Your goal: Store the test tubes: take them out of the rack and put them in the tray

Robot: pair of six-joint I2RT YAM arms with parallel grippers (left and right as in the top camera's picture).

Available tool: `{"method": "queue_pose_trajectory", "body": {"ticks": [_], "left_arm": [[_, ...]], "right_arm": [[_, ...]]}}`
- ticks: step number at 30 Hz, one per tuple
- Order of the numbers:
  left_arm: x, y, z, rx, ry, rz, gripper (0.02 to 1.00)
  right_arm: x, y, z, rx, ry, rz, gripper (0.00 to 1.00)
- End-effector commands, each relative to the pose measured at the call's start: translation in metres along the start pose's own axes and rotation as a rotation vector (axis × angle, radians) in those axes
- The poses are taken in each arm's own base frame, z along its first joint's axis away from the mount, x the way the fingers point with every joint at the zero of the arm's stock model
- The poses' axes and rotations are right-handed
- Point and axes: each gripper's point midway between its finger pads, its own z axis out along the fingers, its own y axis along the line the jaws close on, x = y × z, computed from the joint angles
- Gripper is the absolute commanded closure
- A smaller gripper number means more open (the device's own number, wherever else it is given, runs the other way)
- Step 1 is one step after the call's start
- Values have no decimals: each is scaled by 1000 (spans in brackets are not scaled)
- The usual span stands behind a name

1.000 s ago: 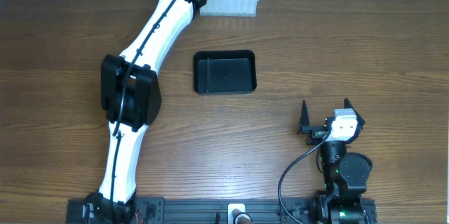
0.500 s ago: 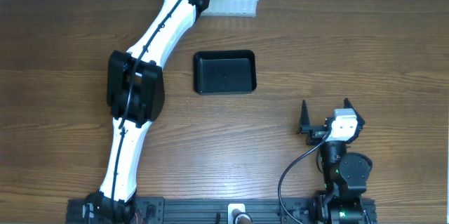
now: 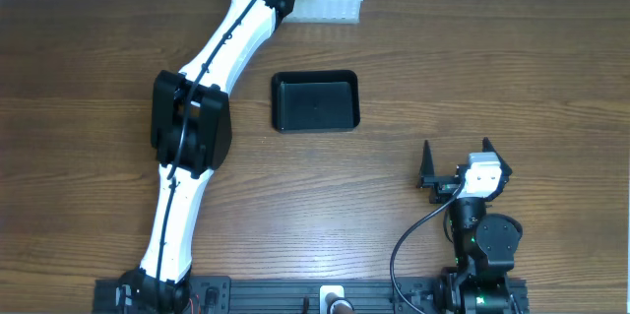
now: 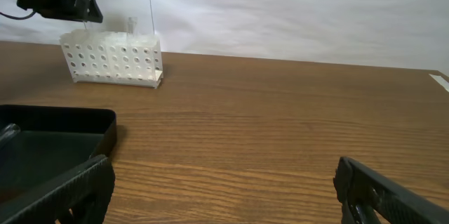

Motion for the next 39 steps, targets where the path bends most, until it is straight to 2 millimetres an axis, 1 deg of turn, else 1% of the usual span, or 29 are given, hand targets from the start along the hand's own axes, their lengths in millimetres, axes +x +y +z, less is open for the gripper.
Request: {"method": "queue_pose_trajectory", "body": {"ticks": [1,6,13,17,20,24,30,39], "left_arm": [[1,-2,3,8,-2,9,844],[1,-3,3,9,-2,10,893],[0,-4,2,10,-4,9,895],[-6,-4,-5,7,4,11,899],[-12,-4,-13,5,17,13,930],[-26,-8,-25,14,-6,13,945],[-53,-15,-53,33,-64,8,947],[-104,-17,-112,57,-177,9,965]], "right_arm": [[2,-3,0,16,0,7,9],[2,-3,0,16,0,7,9],[1,-3,0,16,0,7,7],[2,-3,0,16,0,7,9],[2,-3,0,16,0,7,9],[1,-3,0,16,0,7,7],[2,-3,0,16,0,7,7],[2,-3,0,16,0,7,7]]}}
